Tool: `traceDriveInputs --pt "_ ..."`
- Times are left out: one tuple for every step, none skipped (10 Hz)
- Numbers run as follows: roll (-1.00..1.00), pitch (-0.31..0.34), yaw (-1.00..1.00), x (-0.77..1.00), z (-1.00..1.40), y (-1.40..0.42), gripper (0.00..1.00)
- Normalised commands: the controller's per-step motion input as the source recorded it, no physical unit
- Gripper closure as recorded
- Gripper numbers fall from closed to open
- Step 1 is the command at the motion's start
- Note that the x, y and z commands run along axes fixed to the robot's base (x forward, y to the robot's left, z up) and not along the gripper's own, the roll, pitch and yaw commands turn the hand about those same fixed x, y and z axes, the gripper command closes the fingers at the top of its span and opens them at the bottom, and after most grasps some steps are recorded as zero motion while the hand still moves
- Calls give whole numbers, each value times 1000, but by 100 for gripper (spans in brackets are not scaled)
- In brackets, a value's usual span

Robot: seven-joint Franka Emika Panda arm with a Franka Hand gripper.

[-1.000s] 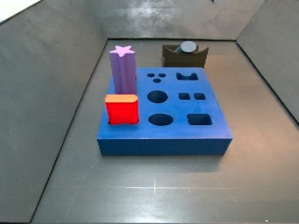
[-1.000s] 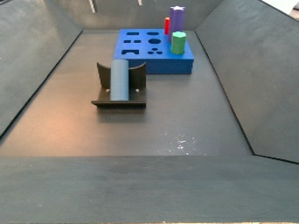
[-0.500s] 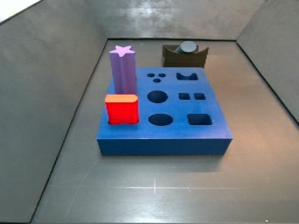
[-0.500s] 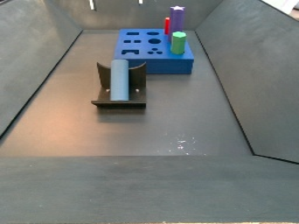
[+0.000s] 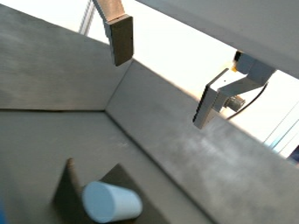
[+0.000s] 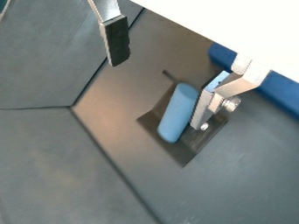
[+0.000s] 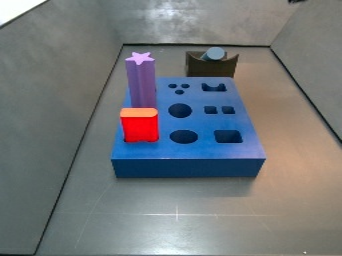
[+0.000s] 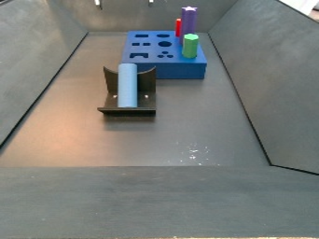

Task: Pick up the oval object. Move up. Place the oval object on the fixture. Regrasp the oval object. Move to above the board. Insert the oval object.
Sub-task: Regrasp the oval object.

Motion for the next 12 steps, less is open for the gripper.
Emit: traceDriveInputs --pt "821 79 41 72 -7 -36 0" --pt "551 104 57 86 -14 -38 0" --pt "376 112 73 86 -10 -32 0" --pt "291 111 85 83 -2 -25 0" --pt "203 91 108 69 -7 -26 0" --pt "141 111 -4 29 -1000 76 0" --pt "124 93 14 33 -1000 75 0" --pt "99 66 52 41 -1000 70 0" --pt "67 36 84 52 -1000 64 0" --pt "54 16 93 61 -1000 62 0" --pt "56 -5 93 76 -1000 55 0" --pt "60 -29 88 84 -1000 51 0"
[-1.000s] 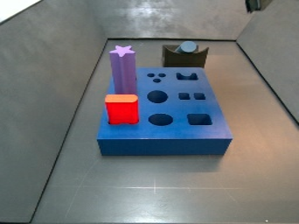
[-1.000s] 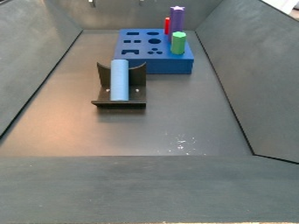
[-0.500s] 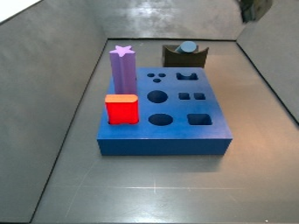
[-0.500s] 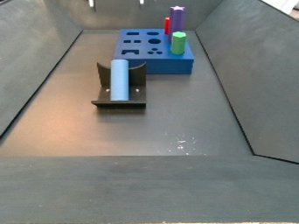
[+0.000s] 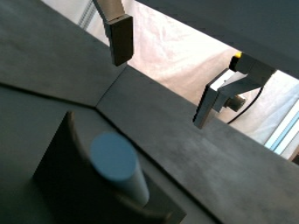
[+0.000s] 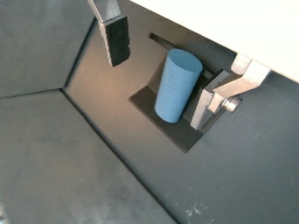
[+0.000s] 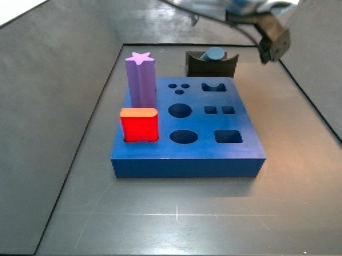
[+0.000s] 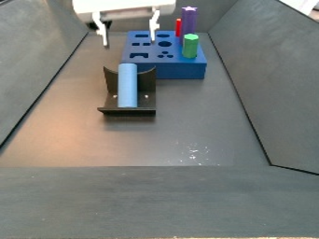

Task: Pick up the oval object. Move up. Place the oval object on the fixture. Regrasp the oval object. Move to above the board. Insert the oval object.
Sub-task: Regrasp the oval object, then move to above the board.

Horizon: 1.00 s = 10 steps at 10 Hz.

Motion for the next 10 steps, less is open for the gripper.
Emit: traceDriveInputs --pt "66 -52 75 92 -1000 47 0" --pt "67 -64 65 98 -1000 43 0" --pt "69 -74 43 106 -1000 37 0" --pt "71 -78 28 100 -874 23 0" --pt "66 -79 14 89 -723 18 0" --pt "61 -71 -2 74 -519 16 0" --pt "62 -67 -11 69 -371 11 0" --pt "64 -54 -19 65 -223 9 0" --pt "0 0 0 0 0 0 100" --pt "38 480 129 53 1000 30 100"
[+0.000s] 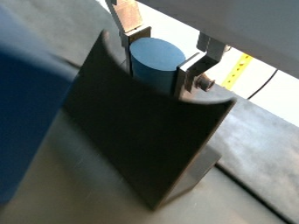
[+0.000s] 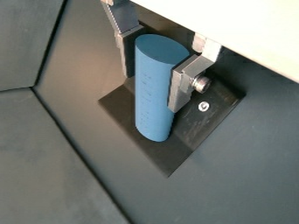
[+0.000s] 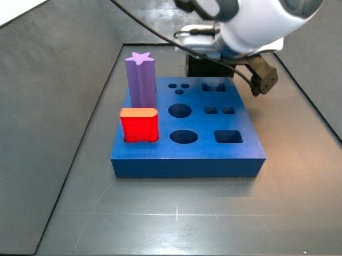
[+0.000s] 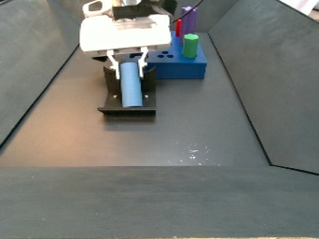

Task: Pick up the oval object. Move up. Place the oval object on the fixture. Regrasp the oval object. Move to above the board. Insert the oval object.
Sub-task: Move to above the board.

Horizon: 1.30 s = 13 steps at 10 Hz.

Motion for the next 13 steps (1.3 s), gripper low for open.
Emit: traceDriveInputs --pt "27 473 142 53 1000 28 100" --pt "-8 417 236 57 1000 21 100" --pt "-22 349 300 59 1000 21 100" --pt "-28 268 342 61 1000 19 100" --pt "-24 156 360 63 1000 15 100" --pt "-16 78 351 64 1000 12 100" --pt "-13 8 321 64 1000 10 100" --pt "-4 -60 256 65 1000 8 100" --pt "-2 -91 201 64 1000 6 100" --pt "5 -111 121 64 1000 2 100" --pt "8 -97 54 60 1000 0 100" --pt "12 -79 7 60 1000 -2 100" --pt "18 -61 -18 57 1000 -3 100"
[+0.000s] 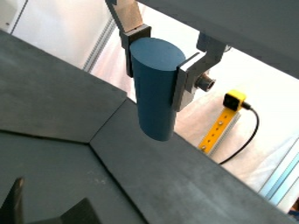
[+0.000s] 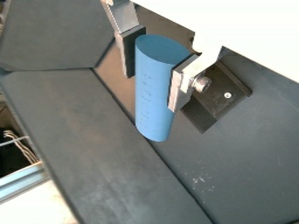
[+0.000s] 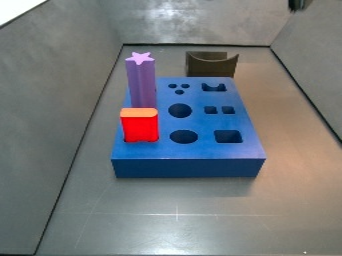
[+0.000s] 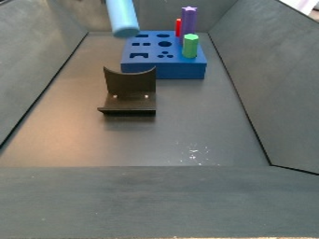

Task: Pick up the oval object. Move up. Place the oval object on the fixture. Regrasp the oval object. Move to above the board. Insert the oval object.
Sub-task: Move to above the board.

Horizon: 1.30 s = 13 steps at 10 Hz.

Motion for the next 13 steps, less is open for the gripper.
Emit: traceDriveInputs --pt "34 -13 -63 49 1000 -9 100" --pt "36 6 -77 47 1000 -12 100" --pt "39 57 -77 36 742 -12 100" --pt "39 88 -67 30 566 -16 100" --pt "38 117 -52 29 392 -18 100" --pt "31 138 -28 37 221 -20 100" --pt "-1000 -166 -140 -592 125 -1000 100" --pt "-1000 -174 -133 -605 131 -1000 100" --pt "-1000 -187 -136 -649 134 -1000 100" --pt "-1000 -197 -150 -663 117 -1000 100" --pt "-1000 -196 -160 -665 122 -1000 100" --pt "-1000 -190 -178 -683 126 -1000 100" --pt "-1000 -183 -189 -697 119 -1000 100"
